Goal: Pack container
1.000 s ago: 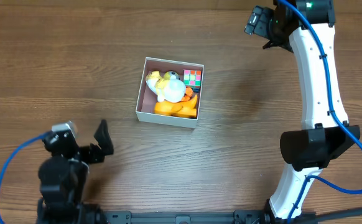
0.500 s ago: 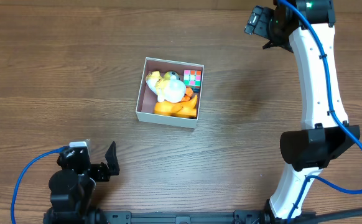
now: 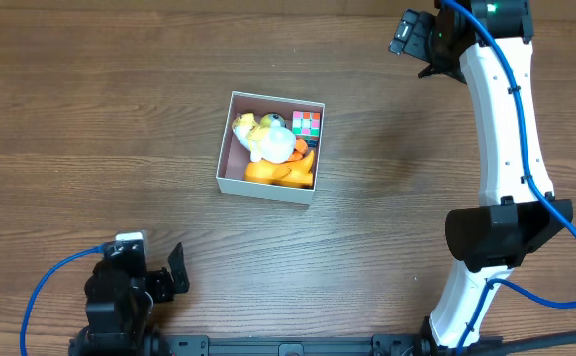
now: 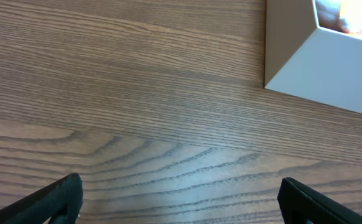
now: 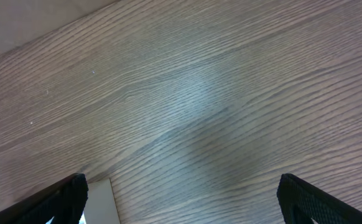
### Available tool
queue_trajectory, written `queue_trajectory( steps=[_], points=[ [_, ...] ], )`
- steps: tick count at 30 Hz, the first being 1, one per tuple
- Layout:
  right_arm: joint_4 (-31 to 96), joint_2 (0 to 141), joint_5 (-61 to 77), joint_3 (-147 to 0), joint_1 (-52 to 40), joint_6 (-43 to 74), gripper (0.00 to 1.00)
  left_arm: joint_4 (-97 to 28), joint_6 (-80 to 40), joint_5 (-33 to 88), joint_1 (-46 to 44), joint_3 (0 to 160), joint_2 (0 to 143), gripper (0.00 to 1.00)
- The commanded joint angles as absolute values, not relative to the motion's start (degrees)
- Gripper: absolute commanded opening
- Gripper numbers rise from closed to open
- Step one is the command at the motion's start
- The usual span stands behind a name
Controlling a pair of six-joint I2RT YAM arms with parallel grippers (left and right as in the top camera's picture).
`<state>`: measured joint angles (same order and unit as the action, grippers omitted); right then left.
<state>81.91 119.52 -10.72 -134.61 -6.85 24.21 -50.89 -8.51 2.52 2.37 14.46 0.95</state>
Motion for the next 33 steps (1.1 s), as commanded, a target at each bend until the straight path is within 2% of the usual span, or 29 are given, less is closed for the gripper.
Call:
queue_trajectory(
  steps=[1,23,29,33],
  points=[
    [81.7,119.0,-11.0,-135.3,-7.0,24.7,1.00,-50.8,-7.3,1.3,2.6,14.0,0.2,1.00],
    [81.7,118.5,-11.0,-135.3,-7.0,24.7,1.00,-50.8,-7.3,1.3,2.6,14.0,0.2,1.00],
    [80.9,108.3,-11.1,-134.8,-7.0,24.7,1.00,-50.8,-7.3,1.3,2.6,14.0,0.2,1.00],
    [76.6,97.2,-11.0,-125.7,-7.0,24.7,1.00,-50.8,-7.3,1.3,2.6,14.0,0.2,1.00]
  ],
)
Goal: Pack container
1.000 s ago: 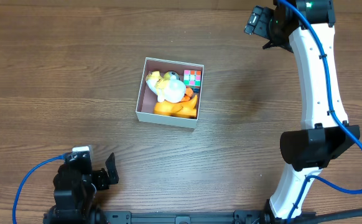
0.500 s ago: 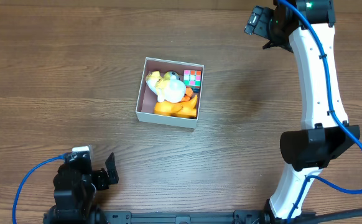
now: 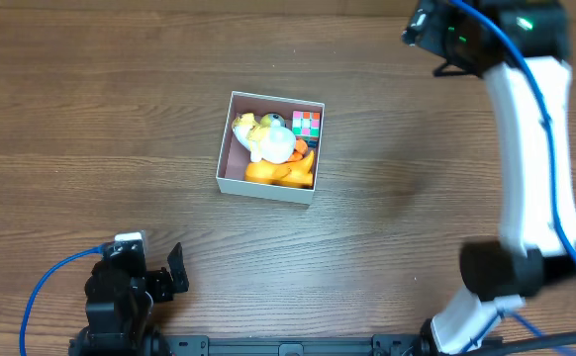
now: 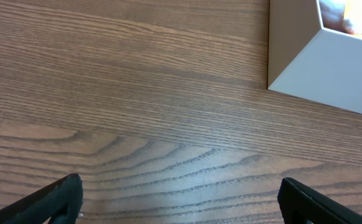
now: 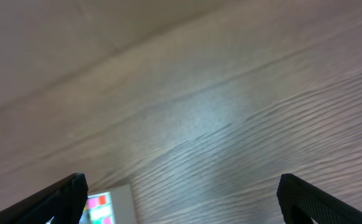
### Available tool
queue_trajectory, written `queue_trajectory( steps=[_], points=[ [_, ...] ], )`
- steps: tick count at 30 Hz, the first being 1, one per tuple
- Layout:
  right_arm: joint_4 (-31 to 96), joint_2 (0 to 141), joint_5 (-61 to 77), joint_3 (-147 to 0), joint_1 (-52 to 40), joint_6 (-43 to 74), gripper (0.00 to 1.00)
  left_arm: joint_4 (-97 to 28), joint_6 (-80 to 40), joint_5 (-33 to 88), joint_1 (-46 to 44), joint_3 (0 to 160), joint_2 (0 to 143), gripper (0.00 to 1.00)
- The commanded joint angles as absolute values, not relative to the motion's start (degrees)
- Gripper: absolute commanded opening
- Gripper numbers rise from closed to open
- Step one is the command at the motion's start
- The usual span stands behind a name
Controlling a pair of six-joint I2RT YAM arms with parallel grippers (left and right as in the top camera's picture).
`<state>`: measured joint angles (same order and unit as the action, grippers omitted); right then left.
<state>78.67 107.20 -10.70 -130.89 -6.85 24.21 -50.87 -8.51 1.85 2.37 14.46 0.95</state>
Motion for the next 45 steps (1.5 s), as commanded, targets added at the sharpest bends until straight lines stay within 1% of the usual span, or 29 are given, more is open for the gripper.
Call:
queue_trajectory(
  steps=[1,9,15,17,20,24,28,33,37,40,45],
  points=[
    [75.5,94.9,-11.0,-122.9,-7.0,24.7,1.00,-50.8,-7.3,1.3,2.6,14.0,0.2,1.00],
    [62.0,71.9,-8.2,-92.7,-7.0,24.7,1.00,-50.8,-7.3,1.3,2.6,14.0,0.2,1.00],
    [44.0,53.9,-7.3,-66.6,-7.0,24.7,1.00,-50.8,-7.3,1.3,2.6,14.0,0.2,1.00],
    [36.8,47.3,-7.2,-55.8,-7.0,24.7,1.00,-50.8,-7.3,1.3,2.6,14.0,0.2,1.00],
    [29.2,38.9,-6.4,-43.2,-7.0,24.6,1.00,-50.8,-7.3,1.3,2.6,14.0,0.2,1.00],
    [21.5,27.6,-1.3,-29.1,-7.0,20.5,1.00,-50.8,-7.3,1.3,2.6,14.0,0.2,1.00],
    [18.1,16.7,0.4,-18.3,-7.0,19.7,1.00,-50.8,-7.3,1.3,2.6,14.0,0.2,1.00],
    [18.6,6.7,1.0,-12.6,-7.0,19.7,1.00,-50.8,-7.3,1.3,2.6,14.0,0.2,1.00],
    [22.7,0.8,1.0,-11.9,-7.0,17.4,1.00,-50.8,-7.3,1.3,2.6,14.0,0.2,1.00],
    [24.3,0.2,1.0,-11.9,-6.9,14.7,1.00,-50.8,-7.3,1.3,2.6,14.0,0.2,1.00],
    [27.4,0.2,1.0,-11.7,-6.9,14.7,1.00,-50.8,-7.3,1.3,2.6,14.0,0.2,1.00]
  ],
)
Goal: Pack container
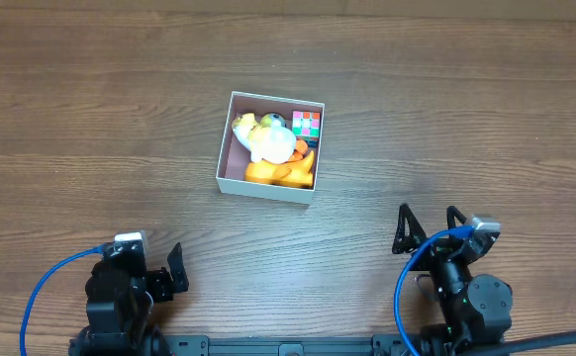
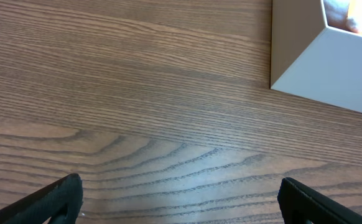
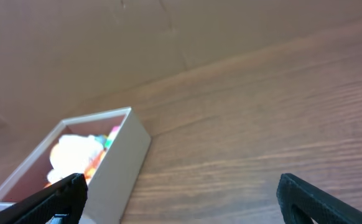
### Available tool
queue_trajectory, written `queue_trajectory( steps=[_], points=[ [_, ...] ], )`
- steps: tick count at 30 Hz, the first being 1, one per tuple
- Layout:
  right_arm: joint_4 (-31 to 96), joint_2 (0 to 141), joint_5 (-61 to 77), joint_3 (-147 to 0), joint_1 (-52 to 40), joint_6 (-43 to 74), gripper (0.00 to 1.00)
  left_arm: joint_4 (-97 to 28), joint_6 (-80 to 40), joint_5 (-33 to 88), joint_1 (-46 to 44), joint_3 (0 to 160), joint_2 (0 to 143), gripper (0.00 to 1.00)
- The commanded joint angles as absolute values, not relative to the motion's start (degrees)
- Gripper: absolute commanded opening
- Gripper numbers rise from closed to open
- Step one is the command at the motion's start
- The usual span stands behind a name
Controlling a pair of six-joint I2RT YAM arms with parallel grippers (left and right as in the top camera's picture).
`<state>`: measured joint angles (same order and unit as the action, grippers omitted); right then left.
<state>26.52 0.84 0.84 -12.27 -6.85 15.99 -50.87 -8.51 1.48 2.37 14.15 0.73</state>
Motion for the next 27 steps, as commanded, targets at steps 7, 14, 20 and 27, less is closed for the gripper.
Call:
queue_trajectory(
  steps=[7,14,20,27],
  points=[
    [30.0,0.2,1.7,-9.3,-6.7,14.8,1.00,-50.8,-7.3,1.3,2.6,14.0,0.2,1.00],
    [33.4,0.2,1.4,-8.7,-6.7,14.7,1.00,-50.8,-7.3,1.3,2.6,14.0,0.2,1.00],
    [41.3,0.2,2.6,-9.2,-6.7,14.7,1.00,-50.8,-7.3,1.3,2.6,14.0,0.2,1.00],
    [41.3,0.2,2.5,-9.2,-6.7,14.5,1.00,-50.8,-7.3,1.3,2.6,14.0,0.2,1.00]
  ],
)
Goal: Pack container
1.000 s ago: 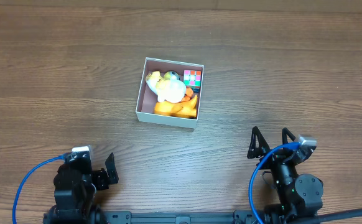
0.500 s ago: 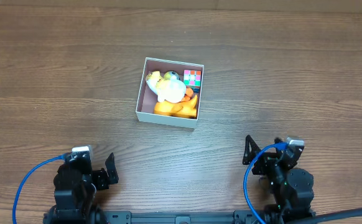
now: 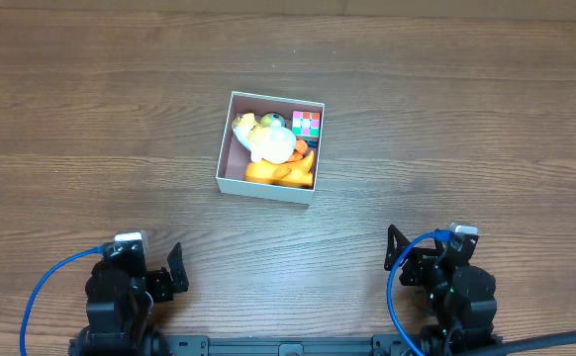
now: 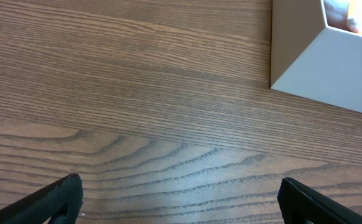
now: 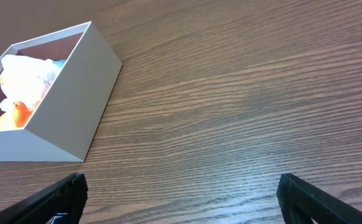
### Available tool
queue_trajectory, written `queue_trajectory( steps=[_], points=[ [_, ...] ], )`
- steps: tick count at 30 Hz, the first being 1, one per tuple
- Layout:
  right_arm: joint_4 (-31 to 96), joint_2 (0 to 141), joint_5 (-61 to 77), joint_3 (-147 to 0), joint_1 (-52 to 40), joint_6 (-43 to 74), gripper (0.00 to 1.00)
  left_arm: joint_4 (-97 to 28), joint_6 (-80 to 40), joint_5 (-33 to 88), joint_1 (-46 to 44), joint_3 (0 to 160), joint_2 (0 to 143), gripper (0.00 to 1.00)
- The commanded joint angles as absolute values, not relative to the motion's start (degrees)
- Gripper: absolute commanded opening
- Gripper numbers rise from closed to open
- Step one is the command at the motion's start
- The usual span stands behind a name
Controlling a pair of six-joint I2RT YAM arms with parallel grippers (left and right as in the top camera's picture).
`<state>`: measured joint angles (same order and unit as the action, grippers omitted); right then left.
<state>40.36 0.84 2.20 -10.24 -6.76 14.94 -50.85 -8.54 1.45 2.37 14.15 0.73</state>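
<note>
A white open box stands mid-table, packed with a white and yellow plush toy, an orange toy and a coloured cube. The box corner shows at the upper right of the left wrist view and the box at the upper left of the right wrist view. My left gripper rests open near the table's front left with nothing between its fingers. At the front right my right gripper is open and empty too.
Brown wood-grain table all around the box. Blue cables loop beside each arm base at the front edge.
My right arm has settled lower at the front right; its wrist view now looks down on the table and the box's side. The left arm and box are unchanged.
My right arm reached high over the table's far right corner, gripper open, with the box packed. It stayed raised there a moment later. Then it was folded at the front right, and now rests there. The left arm stayed parked throughout.
</note>
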Motion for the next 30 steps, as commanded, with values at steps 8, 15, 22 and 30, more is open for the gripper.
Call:
queue_trajectory(
  steps=[8,15,22,30],
  points=[
    [40.6,0.2,2.5,-9.2,-6.7,14.6,1.00,-50.8,-7.3,1.3,2.6,14.0,0.2,1.00],
    [40.6,0.2,2.5,-9.2,-6.7,14.6,1.00,-50.8,-7.3,1.3,2.6,14.0,0.2,1.00],
    [40.6,0.2,2.5,-9.2,-6.7,14.6,1.00,-50.8,-7.3,1.3,2.6,14.0,0.2,1.00],
    [40.6,0.2,2.5,-9.2,-6.7,14.6,1.00,-50.8,-7.3,1.3,2.6,14.0,0.2,1.00]
  ],
)
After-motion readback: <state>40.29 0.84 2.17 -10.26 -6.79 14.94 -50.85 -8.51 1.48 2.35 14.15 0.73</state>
